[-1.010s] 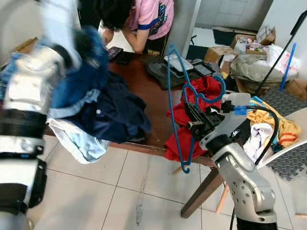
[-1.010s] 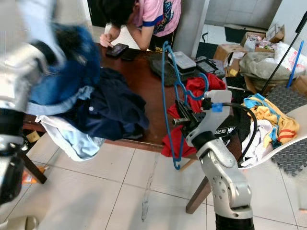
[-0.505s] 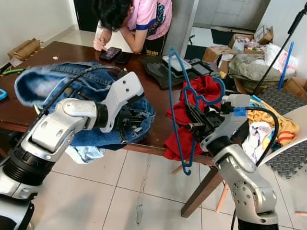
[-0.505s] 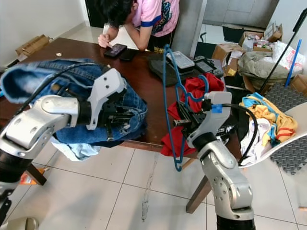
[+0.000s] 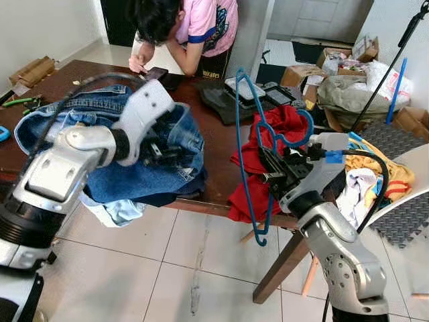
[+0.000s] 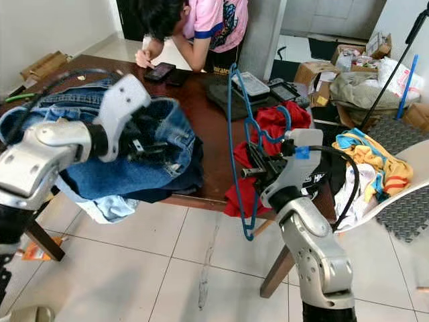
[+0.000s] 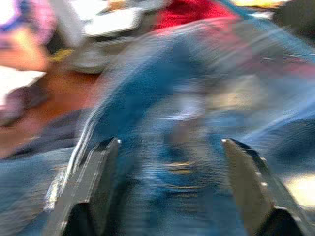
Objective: Hang hanger
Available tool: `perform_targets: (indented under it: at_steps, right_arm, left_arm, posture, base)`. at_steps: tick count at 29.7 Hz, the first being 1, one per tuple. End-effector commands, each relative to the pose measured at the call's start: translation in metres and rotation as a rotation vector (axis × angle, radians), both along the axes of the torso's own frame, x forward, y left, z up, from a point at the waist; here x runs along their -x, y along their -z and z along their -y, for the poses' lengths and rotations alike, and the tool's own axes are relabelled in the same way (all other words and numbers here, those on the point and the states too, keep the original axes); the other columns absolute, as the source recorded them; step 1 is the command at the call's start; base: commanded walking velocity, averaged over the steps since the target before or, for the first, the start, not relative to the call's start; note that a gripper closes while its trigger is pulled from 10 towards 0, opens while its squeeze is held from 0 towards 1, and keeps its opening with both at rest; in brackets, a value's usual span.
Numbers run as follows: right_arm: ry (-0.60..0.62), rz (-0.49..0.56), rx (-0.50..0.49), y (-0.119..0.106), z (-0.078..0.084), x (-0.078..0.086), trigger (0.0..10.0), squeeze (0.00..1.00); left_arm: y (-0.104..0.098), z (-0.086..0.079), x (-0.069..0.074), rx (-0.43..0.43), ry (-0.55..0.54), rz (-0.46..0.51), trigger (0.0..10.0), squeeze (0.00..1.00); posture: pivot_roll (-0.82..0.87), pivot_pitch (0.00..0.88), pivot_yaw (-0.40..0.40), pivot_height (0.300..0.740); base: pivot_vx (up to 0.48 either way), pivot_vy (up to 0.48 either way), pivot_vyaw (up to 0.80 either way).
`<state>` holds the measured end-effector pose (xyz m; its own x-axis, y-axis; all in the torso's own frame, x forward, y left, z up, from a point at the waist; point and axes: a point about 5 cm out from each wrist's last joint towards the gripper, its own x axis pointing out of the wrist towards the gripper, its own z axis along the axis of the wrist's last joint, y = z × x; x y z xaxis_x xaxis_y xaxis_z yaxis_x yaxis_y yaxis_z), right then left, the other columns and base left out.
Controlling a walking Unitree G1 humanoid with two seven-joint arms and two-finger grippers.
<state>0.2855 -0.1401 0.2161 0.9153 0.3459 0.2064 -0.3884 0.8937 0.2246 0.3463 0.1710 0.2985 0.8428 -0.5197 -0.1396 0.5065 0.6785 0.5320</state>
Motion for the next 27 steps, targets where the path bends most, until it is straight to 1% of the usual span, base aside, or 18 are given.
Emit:
perform_targets:
  at_steps: [1, 2, 4, 5, 7, 8, 10, 11, 12, 16, 17, 18, 20, 21, 22, 24, 26, 27]
  right_arm:
    - [-0.006, -0.001, 0.002, 0.000, 0.000, 0.002, 10.0, 0.00]
    - [-0.006, -0.001, 0.002, 0.000, 0.000, 0.002, 10.0, 0.00]
    - [-0.007, 0.000, 0.000, -0.001, 0.000, 0.002, 10.0, 0.00]
    - [-0.007, 0.000, 0.000, -0.001, 0.000, 0.002, 10.0, 0.00]
    - [-0.008, 0.001, -0.002, -0.001, 0.000, 0.002, 10.0, 0.00]
    - [-0.008, 0.001, -0.002, -0.001, 0.000, 0.002, 10.0, 0.00]
    - [-0.008, 0.001, -0.003, -0.002, 0.000, 0.002, 10.0, 0.00]
    - [-0.008, 0.001, -0.003, -0.002, 0.000, 0.002, 10.0, 0.00]
    - [-0.007, 0.001, -0.003, -0.002, 0.000, 0.002, 10.0, 0.00]
    - [-0.006, 0.001, -0.004, -0.002, 0.000, 0.002, 10.0, 0.00]
    - [-0.006, 0.000, -0.004, -0.002, 0.000, 0.002, 10.0, 0.00]
    - [-0.006, 0.000, -0.004, -0.002, 0.000, 0.002, 10.0, 0.00]
    - [-0.005, -0.002, -0.004, -0.001, 0.000, 0.001, 10.0, 0.00]
    - [-0.005, -0.002, -0.004, -0.001, 0.000, 0.001, 10.0, 0.00]
    - [-0.006, -0.003, -0.003, -0.001, 0.000, 0.001, 10.0, 0.00]
    - [-0.006, -0.004, -0.003, 0.000, 0.000, 0.001, 10.0, 0.00]
    - [-0.008, -0.004, -0.004, 0.000, 0.001, 0.000, 10.0, 0.00]
    - [-0.008, -0.004, -0.004, 0.000, 0.001, 0.000, 10.0, 0.00]
  left_arm:
    - [-0.020, -0.024, -0.003, -0.046, -0.156, 0.124, 10.0, 1.00]
    - [-0.020, -0.024, -0.003, -0.046, -0.156, 0.124, 10.0, 1.00]
    - [-0.028, -0.034, -0.003, -0.119, -0.244, 0.204, 10.0, 1.00]
    - [-0.028, -0.034, -0.003, -0.119, -0.244, 0.204, 10.0, 1.00]
    - [-0.039, -0.039, -0.002, -0.123, -0.287, 0.272, 10.0, 1.00]
    - [-0.039, -0.039, -0.002, -0.123, -0.287, 0.272, 10.0, 1.00]
    - [-0.050, -0.038, 0.002, -0.099, -0.286, 0.330, 10.0, 1.00]
    - [-0.050, -0.038, 0.002, -0.099, -0.286, 0.330, 10.0, 1.00]
    - [-0.054, -0.033, 0.006, -0.075, -0.256, 0.335, 10.0, 0.00]
    - [-0.058, -0.027, 0.012, -0.050, -0.208, 0.319, 10.0, 0.00]
    - [-0.058, -0.026, 0.017, -0.058, -0.203, 0.304, 10.0, 0.00]
    - [-0.058, -0.026, 0.017, -0.058, -0.203, 0.304, 10.0, 0.00]
    - [-0.058, -0.028, 0.024, -0.054, -0.228, 0.290, 10.0, 0.00]
    - [-0.058, -0.028, 0.024, -0.054, -0.228, 0.290, 10.0, 0.00]
    - [-0.057, -0.034, 0.028, -0.049, -0.269, 0.279, 10.0, 0.00]
    - [-0.056, -0.038, 0.030, -0.046, -0.299, 0.275, 10.0, 0.00]
    - [-0.048, -0.046, 0.039, -0.038, -0.339, 0.237, 10.0, 0.00]
    - [-0.048, -0.046, 0.039, -0.038, -0.339, 0.237, 10.0, 0.00]
  posture:
    - [0.07, 0.100, -0.062, 0.740]
    - [0.07, 0.100, -0.062, 0.740]
    - [0.07, 0.100, -0.062, 0.740]
    - [0.07, 0.100, -0.062, 0.740]
    - [0.07, 0.101, -0.062, 0.740]
    - [0.07, 0.101, -0.062, 0.740]
    - [0.07, 0.105, -0.060, 0.740]
    - [0.07, 0.105, -0.060, 0.740]
    - [0.07, 0.106, -0.061, 0.740]
    - [0.07, 0.106, -0.061, 0.740]
    - [0.07, 0.110, -0.056, 0.740]
    - [0.07, 0.110, -0.056, 0.740]
    - [0.08, 0.110, -0.056, 0.740]
    - [0.08, 0.110, -0.056, 0.740]
    - [0.09, 0.111, -0.052, 0.740]
    - [0.09, 0.111, -0.052, 0.740]
    - [0.09, 0.111, -0.050, 0.740]
    - [0.09, 0.111, -0.050, 0.740]
  base:
    - [0.000, 0.000, 0.00]
    - [0.000, 0.000, 0.00]
    - [0.000, 0.000, 0.00]
    - [0.000, 0.000, 0.00]
    - [0.000, 0.000, 0.00]
    - [0.000, 0.000, 0.00]
    - [0.000, 0.000, 0.00]
    - [0.000, 0.000, 0.00]
    - [0.000, 0.000, 0.00]
    - [0.000, 0.000, 0.00]
    - [0.000, 0.000, 0.00]
    - [0.000, 0.000, 0.00]
    - [0.000, 0.000, 0.00]
    - [0.000, 0.000, 0.00]
    - [0.000, 0.000, 0.00]
    - [0.000, 0.000, 0.00]
    - [0.000, 0.000, 0.00]
    - [0.000, 0.000, 0.00]
